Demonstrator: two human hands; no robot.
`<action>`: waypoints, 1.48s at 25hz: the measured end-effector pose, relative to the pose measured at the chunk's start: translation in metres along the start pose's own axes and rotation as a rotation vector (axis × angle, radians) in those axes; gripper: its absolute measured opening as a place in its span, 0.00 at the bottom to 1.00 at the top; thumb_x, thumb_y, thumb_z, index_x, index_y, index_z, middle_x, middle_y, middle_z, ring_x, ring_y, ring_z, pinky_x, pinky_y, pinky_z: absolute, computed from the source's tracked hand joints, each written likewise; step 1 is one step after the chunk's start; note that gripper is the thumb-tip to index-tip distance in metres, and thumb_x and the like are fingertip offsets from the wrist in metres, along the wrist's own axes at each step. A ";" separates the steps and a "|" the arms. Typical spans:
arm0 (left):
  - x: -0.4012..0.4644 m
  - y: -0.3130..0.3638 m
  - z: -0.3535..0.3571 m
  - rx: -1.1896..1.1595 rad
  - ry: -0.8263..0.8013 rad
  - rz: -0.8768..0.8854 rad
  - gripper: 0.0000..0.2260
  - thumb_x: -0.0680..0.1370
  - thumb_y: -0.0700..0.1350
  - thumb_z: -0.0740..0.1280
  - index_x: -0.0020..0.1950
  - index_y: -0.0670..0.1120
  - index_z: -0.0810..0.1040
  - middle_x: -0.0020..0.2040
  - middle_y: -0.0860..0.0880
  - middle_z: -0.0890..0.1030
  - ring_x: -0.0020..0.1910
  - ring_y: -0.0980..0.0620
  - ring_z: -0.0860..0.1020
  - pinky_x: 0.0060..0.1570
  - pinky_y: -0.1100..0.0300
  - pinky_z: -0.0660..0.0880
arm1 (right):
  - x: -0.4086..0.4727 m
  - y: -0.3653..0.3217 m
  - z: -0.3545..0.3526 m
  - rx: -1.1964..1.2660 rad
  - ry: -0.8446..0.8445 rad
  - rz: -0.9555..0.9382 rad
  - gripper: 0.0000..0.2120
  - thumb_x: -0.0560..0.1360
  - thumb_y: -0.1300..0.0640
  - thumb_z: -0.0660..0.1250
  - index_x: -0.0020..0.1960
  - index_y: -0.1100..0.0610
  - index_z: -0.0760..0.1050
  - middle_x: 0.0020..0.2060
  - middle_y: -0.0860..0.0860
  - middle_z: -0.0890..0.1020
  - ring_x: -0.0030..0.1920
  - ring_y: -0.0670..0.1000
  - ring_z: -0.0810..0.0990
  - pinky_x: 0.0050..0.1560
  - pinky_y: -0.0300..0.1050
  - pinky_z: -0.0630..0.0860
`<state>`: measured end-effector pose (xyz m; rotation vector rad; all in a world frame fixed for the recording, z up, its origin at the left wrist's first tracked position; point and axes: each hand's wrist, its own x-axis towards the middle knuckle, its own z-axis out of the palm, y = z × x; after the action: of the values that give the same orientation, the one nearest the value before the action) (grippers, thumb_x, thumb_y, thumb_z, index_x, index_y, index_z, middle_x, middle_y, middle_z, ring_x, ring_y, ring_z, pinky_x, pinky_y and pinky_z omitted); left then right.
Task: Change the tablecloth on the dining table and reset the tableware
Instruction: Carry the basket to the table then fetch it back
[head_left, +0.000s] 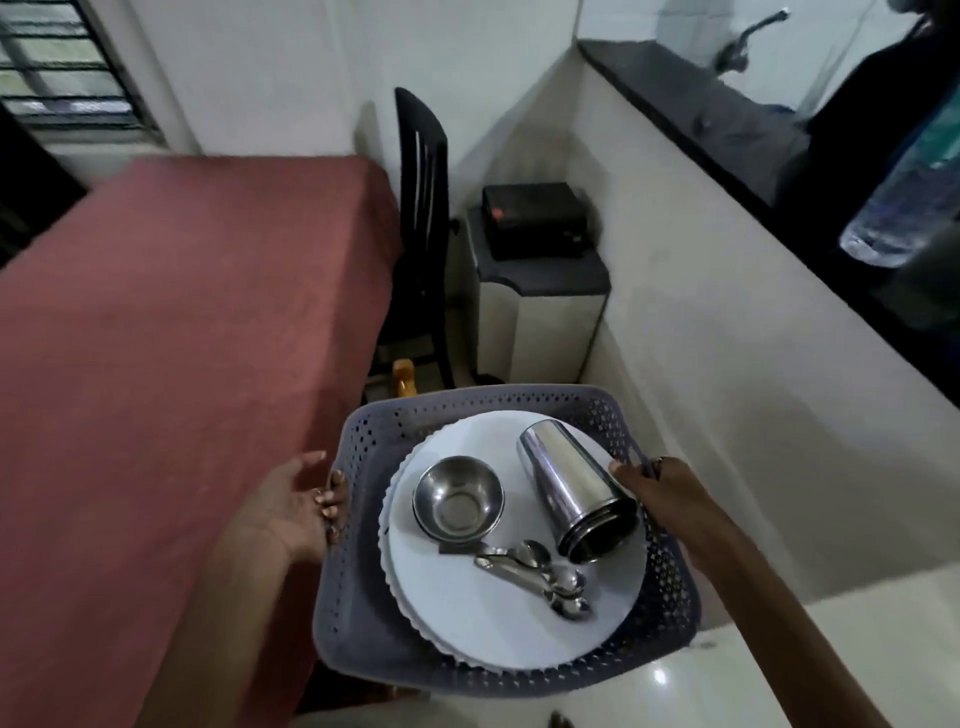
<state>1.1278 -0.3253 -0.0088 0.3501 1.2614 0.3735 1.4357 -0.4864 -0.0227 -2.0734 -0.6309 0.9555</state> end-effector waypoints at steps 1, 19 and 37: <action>0.003 0.000 0.013 -0.045 0.025 0.006 0.16 0.76 0.55 0.56 0.34 0.47 0.68 0.17 0.51 0.64 0.16 0.53 0.63 0.30 0.60 0.54 | 0.023 -0.011 -0.010 -0.013 -0.025 -0.020 0.17 0.74 0.49 0.67 0.33 0.56 0.66 0.29 0.52 0.70 0.31 0.51 0.71 0.36 0.43 0.66; 0.153 0.200 0.106 -0.446 0.311 0.163 0.19 0.78 0.54 0.54 0.43 0.43 0.77 0.18 0.52 0.63 0.15 0.54 0.62 0.29 0.61 0.54 | 0.390 -0.236 0.053 -0.171 -0.471 -0.168 0.14 0.76 0.52 0.67 0.48 0.64 0.73 0.38 0.56 0.78 0.37 0.52 0.77 0.35 0.43 0.72; 0.277 0.439 0.003 -1.188 0.816 0.132 0.25 0.75 0.52 0.63 0.19 0.44 0.67 0.13 0.50 0.67 0.10 0.54 0.64 0.21 0.71 0.65 | 0.598 -0.524 0.434 -0.628 -0.998 -0.554 0.13 0.79 0.54 0.59 0.51 0.64 0.72 0.46 0.60 0.78 0.46 0.56 0.77 0.37 0.44 0.74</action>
<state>1.1675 0.1905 -0.0447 -0.8198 1.5466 1.3741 1.3883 0.4180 -0.0463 -1.5826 -2.1065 1.5411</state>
